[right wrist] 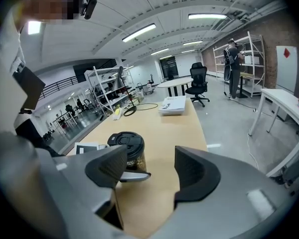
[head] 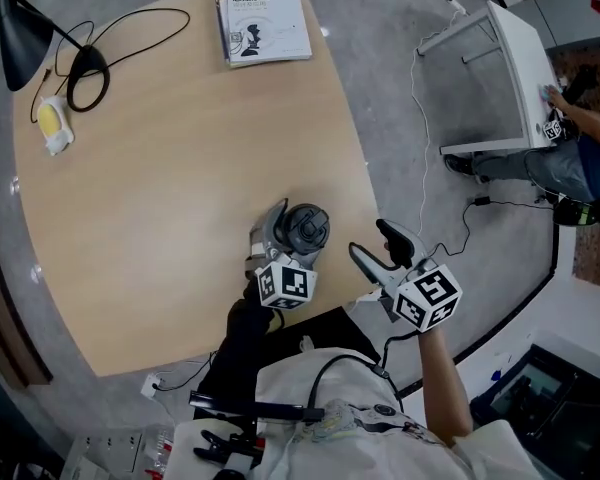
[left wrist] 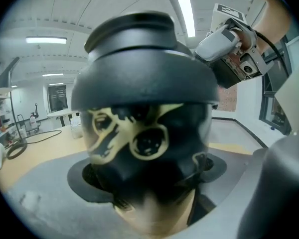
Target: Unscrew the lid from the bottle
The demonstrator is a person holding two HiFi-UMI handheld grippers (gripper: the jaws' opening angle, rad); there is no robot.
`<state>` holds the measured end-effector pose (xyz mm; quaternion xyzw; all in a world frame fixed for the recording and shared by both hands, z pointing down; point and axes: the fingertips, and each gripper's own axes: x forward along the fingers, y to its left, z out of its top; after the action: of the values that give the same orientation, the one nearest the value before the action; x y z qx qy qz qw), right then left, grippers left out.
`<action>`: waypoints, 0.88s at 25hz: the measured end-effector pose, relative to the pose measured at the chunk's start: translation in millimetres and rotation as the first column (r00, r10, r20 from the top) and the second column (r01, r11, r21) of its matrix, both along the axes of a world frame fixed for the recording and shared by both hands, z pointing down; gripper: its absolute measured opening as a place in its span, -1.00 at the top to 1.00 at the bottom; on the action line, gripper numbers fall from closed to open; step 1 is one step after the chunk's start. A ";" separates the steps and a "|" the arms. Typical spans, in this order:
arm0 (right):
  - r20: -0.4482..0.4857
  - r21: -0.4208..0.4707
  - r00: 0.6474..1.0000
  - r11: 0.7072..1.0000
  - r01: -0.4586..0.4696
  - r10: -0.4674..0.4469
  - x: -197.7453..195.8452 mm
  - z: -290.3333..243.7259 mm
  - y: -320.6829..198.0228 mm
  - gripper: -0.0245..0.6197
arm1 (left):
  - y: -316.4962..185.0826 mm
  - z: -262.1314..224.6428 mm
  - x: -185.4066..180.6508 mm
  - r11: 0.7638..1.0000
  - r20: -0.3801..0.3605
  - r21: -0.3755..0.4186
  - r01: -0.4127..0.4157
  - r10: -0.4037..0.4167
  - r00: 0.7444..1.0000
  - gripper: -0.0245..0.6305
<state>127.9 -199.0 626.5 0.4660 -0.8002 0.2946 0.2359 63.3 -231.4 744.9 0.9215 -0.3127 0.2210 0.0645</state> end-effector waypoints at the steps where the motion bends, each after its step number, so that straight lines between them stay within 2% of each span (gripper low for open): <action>1: 0.002 0.003 1.000 1.000 0.003 -0.003 -0.1 -1.4 -0.8 -0.01 | -1.3 0.1 -0.2 1.000 -0.009 -0.008 0.005 -0.005 1.000 -0.47; 3: 0.009 0.005 1.000 1.000 0.026 -0.026 -3.3 -3.1 -2.4 0.00 | -4.3 0.0 -1.7 0.999 -0.035 -0.027 0.026 -0.027 0.999 -0.45; 6: 0.024 0.013 0.993 0.994 0.112 -0.112 -19.0 -2.9 -7.4 0.00 | -9.2 -0.4 -5.9 0.997 -0.059 -0.047 0.055 -0.058 0.997 -0.45; 11: 0.044 0.054 0.972 0.972 0.228 -0.231 -48.5 -12.1 -22.4 0.00 | -20.2 -24.6 -12.1 0.995 -0.136 -0.039 0.086 -0.091 0.987 -0.46; 13: 0.052 0.104 0.959 0.956 0.273 -0.279 -61.6 -32.0 -26.5 -0.02 | -25.1 -45.6 -17.5 0.994 -0.158 -0.015 0.106 -0.107 0.982 -0.46; 14: 0.043 0.135 0.945 0.939 0.317 -0.325 -70.7 -45.3 -27.0 -0.05 | -27.3 -57.9 -19.6 0.994 -0.160 0.004 0.109 -0.107 0.981 -0.46; 16: -0.006 0.169 0.897 0.884 0.437 -0.442 -93.3 -71.4 -24.2 -0.10 | -29.1 -85.0 -21.7 0.994 -0.156 0.047 0.098 -0.090 0.984 -0.46; 18: -0.067 0.175 0.840 0.823 0.541 -0.538 -115.2 -94.0 -20.0 -0.30 | -24.9 -115.7 -22.7 0.994 -0.161 0.083 0.072 -0.058 0.985 -0.46; 20: -0.110 0.196 0.783 0.759 0.621 -0.612 -133.3 -113.6 -15.1 -0.41 | -16.5 -148.8 -25.0 0.993 -0.174 0.110 0.048 -0.028 0.984 -0.46; 22: -0.132 0.242 0.720 0.682 0.690 -0.682 -149.0 -133.4 -9.5 -0.46 | -9.6 -179.8 -29.3 0.990 -0.171 0.140 0.027 -0.003 0.985 -0.46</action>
<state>-21.0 -208.6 493.1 0.1652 -0.9451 0.0642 0.2745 34.0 -241.0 565.2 0.9368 -0.3280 0.1183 0.0272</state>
